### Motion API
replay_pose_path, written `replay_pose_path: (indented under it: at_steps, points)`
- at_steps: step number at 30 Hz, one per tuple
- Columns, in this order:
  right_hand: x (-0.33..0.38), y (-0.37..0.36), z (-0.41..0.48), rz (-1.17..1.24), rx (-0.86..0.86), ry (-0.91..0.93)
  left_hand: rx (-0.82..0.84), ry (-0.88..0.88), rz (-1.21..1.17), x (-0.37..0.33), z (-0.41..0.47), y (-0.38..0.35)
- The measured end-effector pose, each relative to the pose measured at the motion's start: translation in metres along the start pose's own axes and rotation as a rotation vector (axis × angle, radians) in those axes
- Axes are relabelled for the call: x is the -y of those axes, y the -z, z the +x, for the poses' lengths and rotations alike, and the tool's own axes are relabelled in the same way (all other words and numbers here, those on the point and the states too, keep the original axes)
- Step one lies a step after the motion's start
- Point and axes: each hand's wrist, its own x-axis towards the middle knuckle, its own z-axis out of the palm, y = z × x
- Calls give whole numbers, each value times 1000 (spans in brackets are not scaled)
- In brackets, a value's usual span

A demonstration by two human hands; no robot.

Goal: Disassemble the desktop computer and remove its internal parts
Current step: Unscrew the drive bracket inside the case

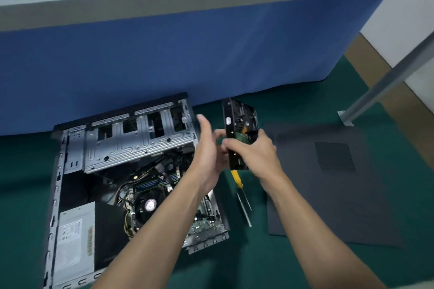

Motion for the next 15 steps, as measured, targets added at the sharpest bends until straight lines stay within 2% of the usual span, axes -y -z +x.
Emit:
replay_pose_path:
  at_steps: [1, 2, 4, 6, 8, 12, 15]
  points:
    - [-11, 3, 8, 11, -48, -42, -24, -32, 145, 6, 5, -4]
    - [-22, 7, 16, -25, -98, -82, -83, -112, 402, 14, 13, -4]
    - [-48, 15, 34, -192, -188, -162, -261, -357, 1119, 31, 26, 10]
    - [-76, 20, 54, -349, -245, -217, -320, -490, 1549, 47, 37, 29]
    - [-100, 24, 72, -456, -279, -242, -305, -434, 1688, 59, 44, 44]
    - [-130, 26, 96, -617, -293, -223, -316, -426, 1711, 67, 49, 51]
    - [-139, 25, 107, -646, -289, -201, -348, -442, 1739, 67, 48, 51]
